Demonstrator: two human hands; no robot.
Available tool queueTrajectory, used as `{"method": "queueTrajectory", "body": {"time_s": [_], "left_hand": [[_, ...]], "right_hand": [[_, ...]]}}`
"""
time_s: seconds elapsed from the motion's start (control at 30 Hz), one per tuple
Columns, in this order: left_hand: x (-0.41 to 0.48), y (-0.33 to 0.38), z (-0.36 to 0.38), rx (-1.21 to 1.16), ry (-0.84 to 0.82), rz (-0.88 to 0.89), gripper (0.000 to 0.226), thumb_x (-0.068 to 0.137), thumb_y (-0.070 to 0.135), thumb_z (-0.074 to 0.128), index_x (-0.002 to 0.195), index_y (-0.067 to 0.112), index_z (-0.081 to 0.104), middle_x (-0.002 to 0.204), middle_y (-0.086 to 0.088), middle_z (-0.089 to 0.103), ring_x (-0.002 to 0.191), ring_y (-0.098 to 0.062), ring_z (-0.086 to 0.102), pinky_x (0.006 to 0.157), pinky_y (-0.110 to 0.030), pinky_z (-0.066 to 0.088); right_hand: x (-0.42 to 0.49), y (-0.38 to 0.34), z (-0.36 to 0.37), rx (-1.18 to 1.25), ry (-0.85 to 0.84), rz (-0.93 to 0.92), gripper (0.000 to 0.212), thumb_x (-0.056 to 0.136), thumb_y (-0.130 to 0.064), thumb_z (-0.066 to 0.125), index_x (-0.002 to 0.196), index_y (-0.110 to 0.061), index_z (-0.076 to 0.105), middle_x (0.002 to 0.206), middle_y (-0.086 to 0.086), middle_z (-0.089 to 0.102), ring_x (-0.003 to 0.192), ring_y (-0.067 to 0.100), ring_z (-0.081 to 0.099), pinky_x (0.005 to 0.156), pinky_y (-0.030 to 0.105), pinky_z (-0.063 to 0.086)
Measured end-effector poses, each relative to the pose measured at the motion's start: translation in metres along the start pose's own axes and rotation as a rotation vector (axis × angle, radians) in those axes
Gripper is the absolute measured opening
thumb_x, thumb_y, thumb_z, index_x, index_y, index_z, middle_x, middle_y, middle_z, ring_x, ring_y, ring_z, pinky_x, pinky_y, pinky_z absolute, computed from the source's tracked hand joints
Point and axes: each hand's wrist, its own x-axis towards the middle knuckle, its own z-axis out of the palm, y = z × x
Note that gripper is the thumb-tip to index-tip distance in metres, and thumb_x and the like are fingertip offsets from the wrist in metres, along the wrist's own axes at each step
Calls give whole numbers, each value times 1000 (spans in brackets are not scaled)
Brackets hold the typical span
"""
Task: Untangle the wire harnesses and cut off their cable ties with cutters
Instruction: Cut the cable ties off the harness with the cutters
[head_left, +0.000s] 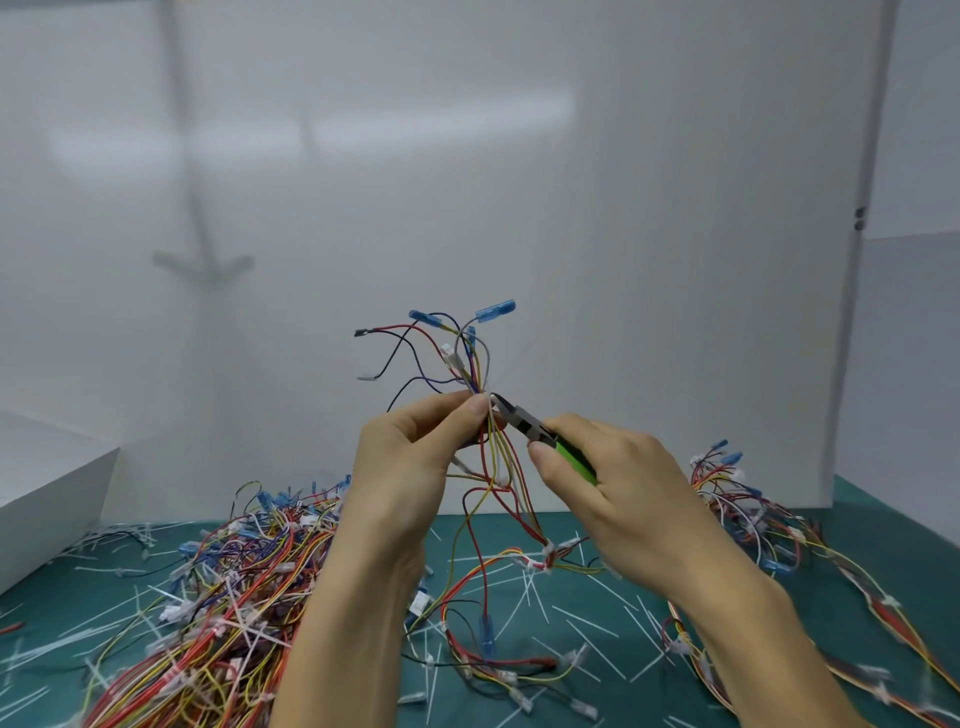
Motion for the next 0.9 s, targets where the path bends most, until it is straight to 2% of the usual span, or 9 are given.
{"method": "queueTrajectory", "body": {"time_s": [0.2, 0.43, 0.57, 0.63, 0.8, 0.9], "left_hand": [[2, -1, -3, 43, -44, 17, 13, 88, 26, 68, 96, 20, 77, 84, 7, 78, 79, 3, 69, 78, -16, 40], [3, -3, -4, 31, -45, 28, 12, 88, 25, 68, 94, 20, 77, 84, 8, 78, 80, 3, 69, 78, -16, 39], [4, -5, -4, 59, -63, 52, 13, 87, 26, 67, 95, 21, 77, 83, 9, 77, 78, 6, 67, 69, -4, 45], [5, -6, -4, 59, -66, 61, 13, 87, 25, 67, 94, 20, 77, 82, 9, 77, 76, 7, 67, 63, 2, 42], [4, -5, -4, 54, -70, 62, 9, 87, 23, 68, 92, 22, 77, 82, 8, 78, 80, 4, 69, 62, 5, 40], [3, -3, -3, 53, -70, 66, 9, 88, 21, 69, 88, 25, 76, 81, 9, 77, 80, 5, 69, 61, 5, 40]], "right_hand": [[0, 0, -3, -23, 3, 3, 39, 93, -60, 29, 92, -30, 55, 69, -7, 51, 65, 11, 48, 55, 29, 31], [0, 1, -5, -27, -19, -5, 37, 93, -58, 30, 89, -30, 54, 70, -6, 52, 65, 11, 48, 55, 27, 33], [0, -1, -4, -10, -21, 5, 38, 93, -58, 30, 91, -31, 56, 68, -7, 53, 64, 11, 49, 55, 26, 33], [0, -1, -4, 8, -20, 8, 38, 93, -58, 31, 88, -30, 57, 65, -4, 52, 61, 12, 48, 54, 26, 31], [-1, -1, -6, 31, -30, 28, 32, 92, -57, 35, 79, -34, 54, 58, -3, 49, 57, 12, 46, 51, 27, 27], [-1, -1, -6, 46, -36, 37, 36, 92, -58, 35, 79, -31, 55, 59, 0, 51, 57, 13, 46, 50, 26, 27]]}}
